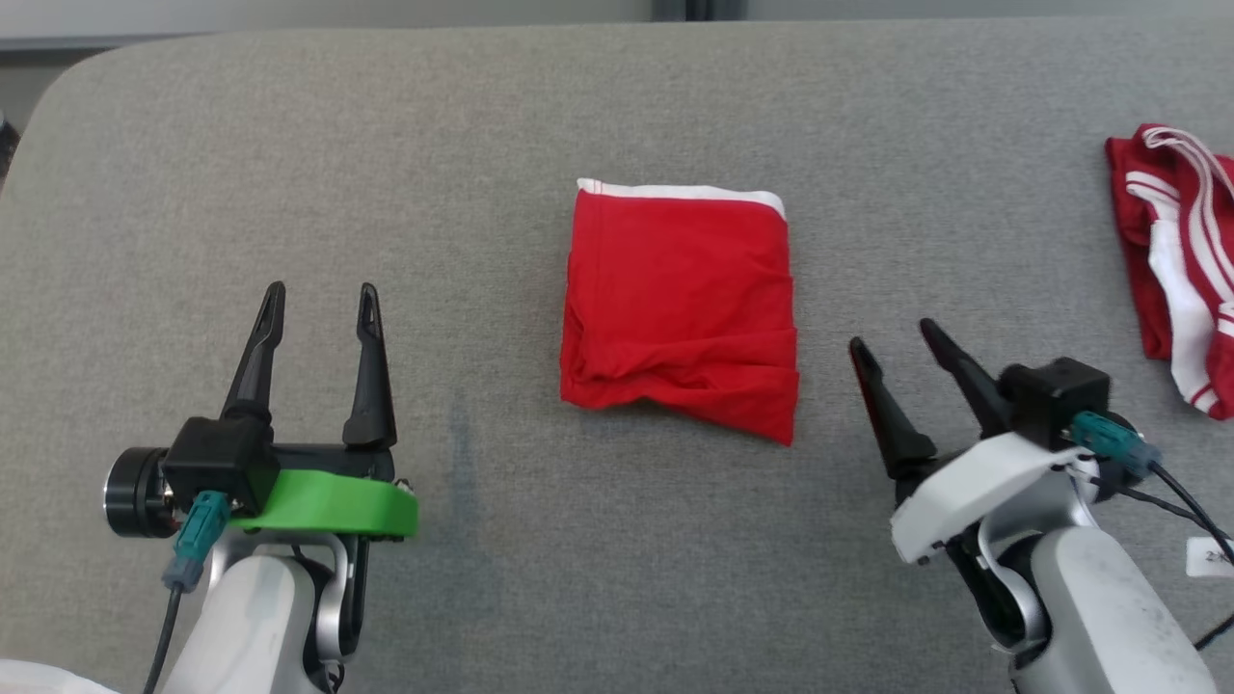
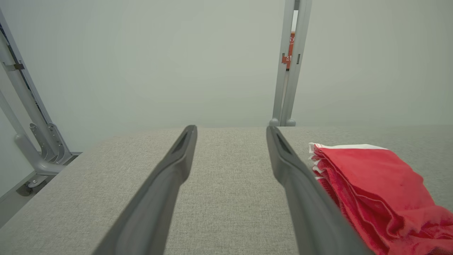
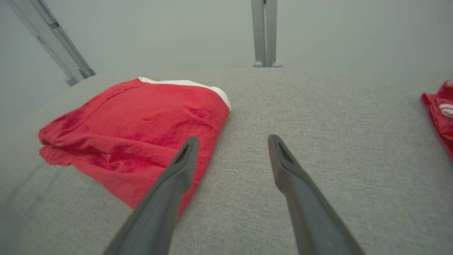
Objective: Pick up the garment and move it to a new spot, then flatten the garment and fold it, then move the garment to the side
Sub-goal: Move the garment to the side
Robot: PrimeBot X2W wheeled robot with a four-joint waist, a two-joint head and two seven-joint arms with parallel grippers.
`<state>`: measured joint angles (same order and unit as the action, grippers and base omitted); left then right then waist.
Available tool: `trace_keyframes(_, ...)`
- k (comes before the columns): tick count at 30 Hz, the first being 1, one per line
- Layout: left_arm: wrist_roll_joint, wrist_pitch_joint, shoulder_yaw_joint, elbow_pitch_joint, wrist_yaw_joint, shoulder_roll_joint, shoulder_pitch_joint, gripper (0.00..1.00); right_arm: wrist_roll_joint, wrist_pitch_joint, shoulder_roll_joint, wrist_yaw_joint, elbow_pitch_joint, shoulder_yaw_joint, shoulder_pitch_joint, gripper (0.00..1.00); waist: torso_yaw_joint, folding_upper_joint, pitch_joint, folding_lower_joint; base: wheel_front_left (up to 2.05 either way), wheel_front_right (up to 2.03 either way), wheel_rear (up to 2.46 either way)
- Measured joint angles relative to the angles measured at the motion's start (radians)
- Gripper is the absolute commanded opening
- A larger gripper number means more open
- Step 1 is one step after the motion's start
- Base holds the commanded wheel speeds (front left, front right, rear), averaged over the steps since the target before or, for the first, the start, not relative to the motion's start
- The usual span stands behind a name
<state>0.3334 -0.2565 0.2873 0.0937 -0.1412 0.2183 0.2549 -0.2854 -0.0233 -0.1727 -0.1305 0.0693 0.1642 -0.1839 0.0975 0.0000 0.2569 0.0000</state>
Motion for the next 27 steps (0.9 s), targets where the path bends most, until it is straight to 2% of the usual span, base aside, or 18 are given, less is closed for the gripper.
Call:
trace_keyframes(6, -0.012, -0.002, -0.007, 0.021, 0.011, -0.020, 0.023, 1.00, -0.044, 0.026, 0.040, 0.000, 0.222, 0.094, -0.119, 1.00, 0.059, 0.0000, 0.052, 0.0000, 0.00, 0.00, 0.00)
trace_keyframes(8, -0.018, -0.005, -0.009, 0.022, 0.017, -0.025, 0.024, 1.00, -0.050, 0.021, 0.041, 0.000, 0.303, 0.104, -0.149, 1.00, 0.073, 0.0000, 0.064, 0.0000, 0.00, 0.00, 0.00)
trace_keyframes(12, -0.028, -0.005, -0.019, 0.016, 0.022, -0.038, 0.026, 1.00, -0.060, 0.020, 0.055, -0.001, 0.379, 0.102, -0.180, 1.00, 0.089, 0.0000, 0.074, 0.0000, 0.00, 0.00, 0.00)
trace_keyframes(13, -0.030, -0.005, -0.022, 0.015, 0.026, -0.039, 0.026, 1.00, -0.065, 0.014, 0.059, -0.001, 0.393, 0.103, -0.185, 0.73, 0.089, 0.0000, 0.073, 0.0000, 0.00, 0.00, 0.00)
trace_keyframes(14, -0.034, -0.005, -0.025, 0.015, 0.027, -0.040, 0.026, 1.00, -0.067, 0.008, 0.061, -0.001, 0.401, 0.105, -0.190, 0.40, 0.088, 0.0000, 0.072, 0.0000, 0.00, 0.00, 0.00)
trace_keyframes(15, -0.036, -0.005, -0.027, 0.014, 0.027, -0.042, 0.025, 1.00, -0.075, 0.002, 0.062, -0.001, 0.409, 0.111, -0.194, 0.02, 0.085, 0.0000, 0.069, 0.0000, 0.00, 0.00, 0.00)
trace_keyframes(21, -0.050, -0.006, -0.044, 0.002, 0.032, -0.046, 0.018, 1.00, -0.092, 0.029, 0.059, -0.001, 0.409, 0.162, -0.200, 0.00, 0.057, 0.0000, 0.058, 0.0000, 0.00, 0.00, 0.00)
trace_keyframes(27, -0.067, -0.006, -0.054, -0.028, 0.037, -0.038, 0.005, 1.00, -0.120, 0.083, -0.017, -0.001, 0.356, 0.202, -0.189, 0.00, -0.010, 0.0000, 0.055, 0.0000, 0.00, 0.00, 0.00)
